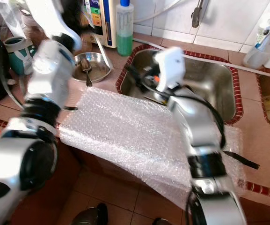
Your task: Kitchen organization
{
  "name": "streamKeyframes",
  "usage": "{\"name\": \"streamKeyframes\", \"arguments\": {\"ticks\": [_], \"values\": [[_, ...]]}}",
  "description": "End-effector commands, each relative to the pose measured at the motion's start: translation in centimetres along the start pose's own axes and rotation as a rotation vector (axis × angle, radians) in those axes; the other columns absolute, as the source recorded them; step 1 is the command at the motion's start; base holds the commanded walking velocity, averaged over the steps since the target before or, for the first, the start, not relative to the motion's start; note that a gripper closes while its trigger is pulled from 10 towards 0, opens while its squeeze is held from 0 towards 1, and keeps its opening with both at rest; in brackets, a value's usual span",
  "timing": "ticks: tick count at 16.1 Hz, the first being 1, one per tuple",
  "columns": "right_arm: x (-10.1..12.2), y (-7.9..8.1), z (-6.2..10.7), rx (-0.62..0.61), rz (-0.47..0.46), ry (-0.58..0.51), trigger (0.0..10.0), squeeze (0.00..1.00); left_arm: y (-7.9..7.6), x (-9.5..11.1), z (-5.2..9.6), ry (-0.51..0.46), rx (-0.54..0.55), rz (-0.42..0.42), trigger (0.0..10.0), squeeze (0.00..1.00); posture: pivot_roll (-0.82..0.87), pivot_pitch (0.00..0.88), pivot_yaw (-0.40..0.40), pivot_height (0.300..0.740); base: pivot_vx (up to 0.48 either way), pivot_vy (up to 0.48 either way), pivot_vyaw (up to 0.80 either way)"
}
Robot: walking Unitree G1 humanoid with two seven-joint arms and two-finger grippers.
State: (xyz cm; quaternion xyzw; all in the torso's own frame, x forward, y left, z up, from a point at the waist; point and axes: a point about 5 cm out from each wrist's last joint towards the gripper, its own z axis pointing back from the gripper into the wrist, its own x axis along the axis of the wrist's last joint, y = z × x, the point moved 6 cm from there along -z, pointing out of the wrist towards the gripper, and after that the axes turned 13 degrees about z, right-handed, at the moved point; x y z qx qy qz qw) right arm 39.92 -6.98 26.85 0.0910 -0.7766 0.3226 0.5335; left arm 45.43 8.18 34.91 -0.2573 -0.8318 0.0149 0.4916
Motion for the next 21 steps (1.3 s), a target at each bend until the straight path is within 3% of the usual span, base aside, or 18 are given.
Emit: {"name": "streamKeyframes", "arguments": {"ticks": [1,4,10,11,16,21], "values": [[1.0,0.5,-0.7,0.052,-0.020,-0.034,10.0,0.00,-1.0,-0.1,0.1,0.001,-0.040,-0.006,0.0,0.00,0.00,0.151,0.015,0.740,0.000,0.000,0.00],[1.9,1.4,-1.7,0.144,-0.042,-0.082,10.0,0.00,-3.0,-2.2,0.8,0.048,-0.095,0.037,0.0,0.00,0.00,0.156,0.013,0.740,0.000,0.000,0.00],[-0.1,1.3,-2.1,0.146,-0.042,0.001,10.0,0.00,-5.0,-2.1,1.3,0.037,-0.147,0.058,0.0,0.00,-0.01,0.161,0.010,0.740,0.000,0.000,0.00],[-0.9,1.2,-2.1,0.135,-0.045,0.028,0.0,0.00,-5.2,-2.1,1.3,0.037,-0.152,0.062,0.0,0.00,0.00,0.158,0.009,0.740,0.000,0.000,0.00],[-0.9,-0.1,-2.5,0.079,-0.044,0.033,0.0,0.00,-5.5,-2.0,1.6,0.047,-0.167,0.053,0.0,0.00,0.00,0.153,0.012,0.740,0.000,0.000,0.00],[-1.3,-0.4,-2.6,0.050,-0.029,0.061,0.0,0.00,-6.3,-3.0,2.2,0.070,-0.183,0.030,0.0,0.00,-0.01,0.150,0.017,0.740,0.000,0.000,0.00]]}}
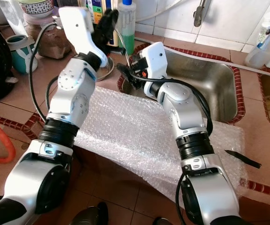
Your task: Kitchen organization
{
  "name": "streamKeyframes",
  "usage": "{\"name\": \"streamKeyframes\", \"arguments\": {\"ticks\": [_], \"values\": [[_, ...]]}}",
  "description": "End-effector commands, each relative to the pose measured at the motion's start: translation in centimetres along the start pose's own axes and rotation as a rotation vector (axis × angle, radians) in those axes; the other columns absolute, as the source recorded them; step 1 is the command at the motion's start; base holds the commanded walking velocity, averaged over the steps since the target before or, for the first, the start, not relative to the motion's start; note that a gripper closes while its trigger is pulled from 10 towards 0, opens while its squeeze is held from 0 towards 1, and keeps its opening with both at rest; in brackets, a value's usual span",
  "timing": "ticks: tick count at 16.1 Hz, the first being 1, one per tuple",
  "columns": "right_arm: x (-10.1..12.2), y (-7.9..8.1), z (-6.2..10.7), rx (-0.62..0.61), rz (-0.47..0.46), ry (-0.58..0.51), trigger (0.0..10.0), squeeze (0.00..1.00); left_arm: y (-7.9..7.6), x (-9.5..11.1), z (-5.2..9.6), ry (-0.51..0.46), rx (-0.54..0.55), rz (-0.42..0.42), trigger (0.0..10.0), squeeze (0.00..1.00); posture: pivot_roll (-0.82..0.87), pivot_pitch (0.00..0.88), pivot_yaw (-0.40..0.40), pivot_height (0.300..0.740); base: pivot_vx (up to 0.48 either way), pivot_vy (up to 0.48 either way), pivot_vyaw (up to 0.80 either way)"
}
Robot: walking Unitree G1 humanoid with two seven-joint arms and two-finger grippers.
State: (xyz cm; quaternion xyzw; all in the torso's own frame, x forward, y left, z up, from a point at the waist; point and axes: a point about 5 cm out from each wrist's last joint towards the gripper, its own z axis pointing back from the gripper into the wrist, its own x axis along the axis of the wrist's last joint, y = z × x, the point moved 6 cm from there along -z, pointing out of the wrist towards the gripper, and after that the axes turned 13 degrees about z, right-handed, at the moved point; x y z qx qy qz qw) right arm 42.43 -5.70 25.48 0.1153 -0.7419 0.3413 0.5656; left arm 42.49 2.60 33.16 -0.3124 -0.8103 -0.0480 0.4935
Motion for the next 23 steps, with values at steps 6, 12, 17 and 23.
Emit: {"name": "streamKeyframes", "arguments": {"ticks": [6,12,17,23], "values": [[0.1,-1.1,-0.2,-0.068,0.014,0.011,0.0,0.00,-0.9,-1.0,0.5,0.036,-0.019,-0.073,0.0,0.00,-0.01,0.157,0.020,0.740,0.000,0.000,0.00],[-0.4,-1.4,0.0,-0.093,0.009,0.033,0.0,0.00,-0.2,-1.2,0.8,0.040,0.025,-0.087,0.0,0.00,-0.01,0.160,0.017,0.740,0.000,0.000,0.00],[-1.4,-1.1,0.1,-0.114,0.014,0.067,0.0,0.00,0.2,-2.9,1.9,0.090,0.065,-0.040,0.0,0.00,0.00,0.163,0.014,0.740,0.000,0.000,0.00],[-1.7,-1.5,0.2,-0.160,0.013,0.072,0.0,0.00,0.6,-4.6,2.8,0.138,0.101,0.081,10.0,1.00,0.01,0.160,0.020,0.740,0.000,0.000,0.00]]}}
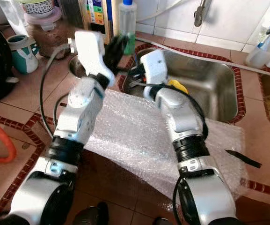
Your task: Kitchen organization
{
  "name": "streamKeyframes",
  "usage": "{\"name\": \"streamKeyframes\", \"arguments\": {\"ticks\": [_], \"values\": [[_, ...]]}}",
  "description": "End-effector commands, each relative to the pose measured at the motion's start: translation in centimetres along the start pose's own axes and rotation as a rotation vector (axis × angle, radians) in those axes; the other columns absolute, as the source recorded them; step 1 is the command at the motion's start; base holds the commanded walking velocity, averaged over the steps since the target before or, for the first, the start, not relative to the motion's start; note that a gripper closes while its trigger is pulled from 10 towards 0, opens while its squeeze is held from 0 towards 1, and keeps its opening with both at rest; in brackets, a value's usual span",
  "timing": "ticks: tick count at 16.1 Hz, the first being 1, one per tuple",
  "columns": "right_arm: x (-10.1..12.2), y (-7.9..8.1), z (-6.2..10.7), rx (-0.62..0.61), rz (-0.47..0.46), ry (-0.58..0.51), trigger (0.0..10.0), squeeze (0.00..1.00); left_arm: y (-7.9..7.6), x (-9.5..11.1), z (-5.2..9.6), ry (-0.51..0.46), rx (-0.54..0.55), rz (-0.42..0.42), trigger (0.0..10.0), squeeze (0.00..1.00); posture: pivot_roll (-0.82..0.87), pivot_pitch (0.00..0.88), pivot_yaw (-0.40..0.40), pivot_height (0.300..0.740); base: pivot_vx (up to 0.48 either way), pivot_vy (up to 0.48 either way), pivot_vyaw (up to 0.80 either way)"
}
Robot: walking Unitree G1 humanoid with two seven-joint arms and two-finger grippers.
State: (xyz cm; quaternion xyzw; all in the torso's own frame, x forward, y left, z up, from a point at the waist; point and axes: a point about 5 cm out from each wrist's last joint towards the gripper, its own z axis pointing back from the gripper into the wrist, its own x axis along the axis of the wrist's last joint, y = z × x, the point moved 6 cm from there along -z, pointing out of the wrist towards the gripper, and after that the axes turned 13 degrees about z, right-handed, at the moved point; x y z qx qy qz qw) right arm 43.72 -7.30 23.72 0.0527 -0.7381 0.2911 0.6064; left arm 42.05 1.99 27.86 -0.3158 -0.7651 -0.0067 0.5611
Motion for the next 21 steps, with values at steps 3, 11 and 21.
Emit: {"name": "streamKeyframes", "arguments": {"ticks": [3,11,21], "values": [[-0.7,-0.9,0.2,-0.057,0.024,0.024,0.0,0.00,0.2,-0.3,0.3,0.015,0.024,0.094,10.0,1.00,0.02,0.148,0.021,0.740,0.000,0.000,0.00],[-7.0,-6.2,2.1,-0.193,0.246,0.251,0.0,0.00,1.9,-2.7,4.0,0.109,0.057,0.048,10.0,1.00,0.07,0.111,0.002,0.740,0.000,0.000,0.00],[-14.1,-6.6,6.0,-0.146,0.409,0.577,0.0,0.00,2.2,-5.6,7.9,0.245,0.088,-0.016,10.0,1.00,0.12,0.093,-0.006,0.740,0.000,0.000,0.00]]}}
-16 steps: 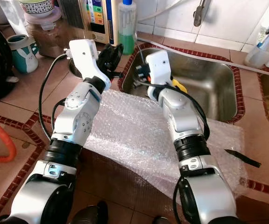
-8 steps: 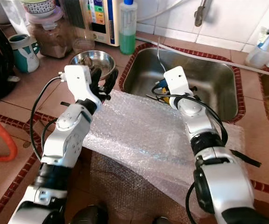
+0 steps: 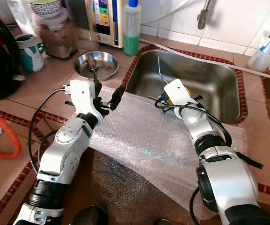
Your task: Kitchen organization
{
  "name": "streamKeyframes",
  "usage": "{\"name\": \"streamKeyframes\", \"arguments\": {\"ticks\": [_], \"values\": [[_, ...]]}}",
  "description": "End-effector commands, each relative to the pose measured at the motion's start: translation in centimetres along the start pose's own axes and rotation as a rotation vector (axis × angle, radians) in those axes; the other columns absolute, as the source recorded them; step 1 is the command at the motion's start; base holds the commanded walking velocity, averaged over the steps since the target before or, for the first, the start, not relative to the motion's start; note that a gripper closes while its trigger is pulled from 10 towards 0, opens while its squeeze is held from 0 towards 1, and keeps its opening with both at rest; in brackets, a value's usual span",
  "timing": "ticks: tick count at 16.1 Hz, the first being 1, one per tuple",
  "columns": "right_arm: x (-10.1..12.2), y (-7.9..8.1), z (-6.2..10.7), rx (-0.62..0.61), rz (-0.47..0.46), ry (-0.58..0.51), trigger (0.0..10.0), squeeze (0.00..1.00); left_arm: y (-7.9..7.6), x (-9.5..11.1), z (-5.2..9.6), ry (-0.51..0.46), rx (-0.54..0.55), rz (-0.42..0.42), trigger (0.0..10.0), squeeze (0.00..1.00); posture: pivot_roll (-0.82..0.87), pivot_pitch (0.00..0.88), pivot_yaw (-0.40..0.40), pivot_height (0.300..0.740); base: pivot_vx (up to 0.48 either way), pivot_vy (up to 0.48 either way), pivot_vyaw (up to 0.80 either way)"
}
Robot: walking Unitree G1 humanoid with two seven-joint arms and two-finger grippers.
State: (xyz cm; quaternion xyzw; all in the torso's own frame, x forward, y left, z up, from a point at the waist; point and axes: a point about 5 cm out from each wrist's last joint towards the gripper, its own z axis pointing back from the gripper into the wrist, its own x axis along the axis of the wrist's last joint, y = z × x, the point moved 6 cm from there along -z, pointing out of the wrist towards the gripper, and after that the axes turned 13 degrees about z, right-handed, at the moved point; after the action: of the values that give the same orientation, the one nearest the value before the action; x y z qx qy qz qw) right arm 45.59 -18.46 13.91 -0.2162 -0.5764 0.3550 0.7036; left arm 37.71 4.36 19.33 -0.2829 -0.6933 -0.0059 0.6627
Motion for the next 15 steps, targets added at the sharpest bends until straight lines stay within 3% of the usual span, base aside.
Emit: {"name": "streamKeyframes", "arguments": {"ticks": [1,2,3,4,6,15], "values": [[-2.1,0.4,0.3,0.017,0.020,0.073,0.0,0.00,-0.4,-0.2,0.2,0.015,-0.012,-0.025,10.0,1.00,0.12,0.093,-0.004,0.740,0.000,0.000,0.00],[-2.9,0.6,0.5,0.021,0.040,0.107,3.5,0.00,-0.3,-0.6,0.5,0.030,-0.014,-0.068,10.0,1.00,0.12,0.093,-0.002,0.740,0.000,0.000,0.00],[-3.6,0.9,0.6,0.034,0.037,0.134,3.4,0.00,-0.2,-0.8,0.7,0.040,-0.017,-0.106,10.0,1.00,0.12,0.093,0.000,0.740,0.000,0.000,0.00],[-3.9,1.0,0.7,0.040,0.034,0.149,10.0,1.00,-0.3,-1.2,0.9,0.054,-0.026,-0.126,10.0,1.00,0.12,0.093,0.002,0.740,0.000,0.000,0.00],[-4.2,1.0,0.7,0.038,0.030,0.156,10.0,1.00,-0.2,-2.2,1.0,0.097,-0.025,-0.139,10.0,1.00,0.12,0.091,0.004,0.740,0.000,0.000,0.00],[-5.1,0.6,1.0,0.017,-0.045,0.191,10.0,1.00,-0.1,-2.4,1.0,0.106,-0.012,-0.162,10.0,1.00,0.11,0.093,0.009,0.740,0.000,0.000,0.00]]}}
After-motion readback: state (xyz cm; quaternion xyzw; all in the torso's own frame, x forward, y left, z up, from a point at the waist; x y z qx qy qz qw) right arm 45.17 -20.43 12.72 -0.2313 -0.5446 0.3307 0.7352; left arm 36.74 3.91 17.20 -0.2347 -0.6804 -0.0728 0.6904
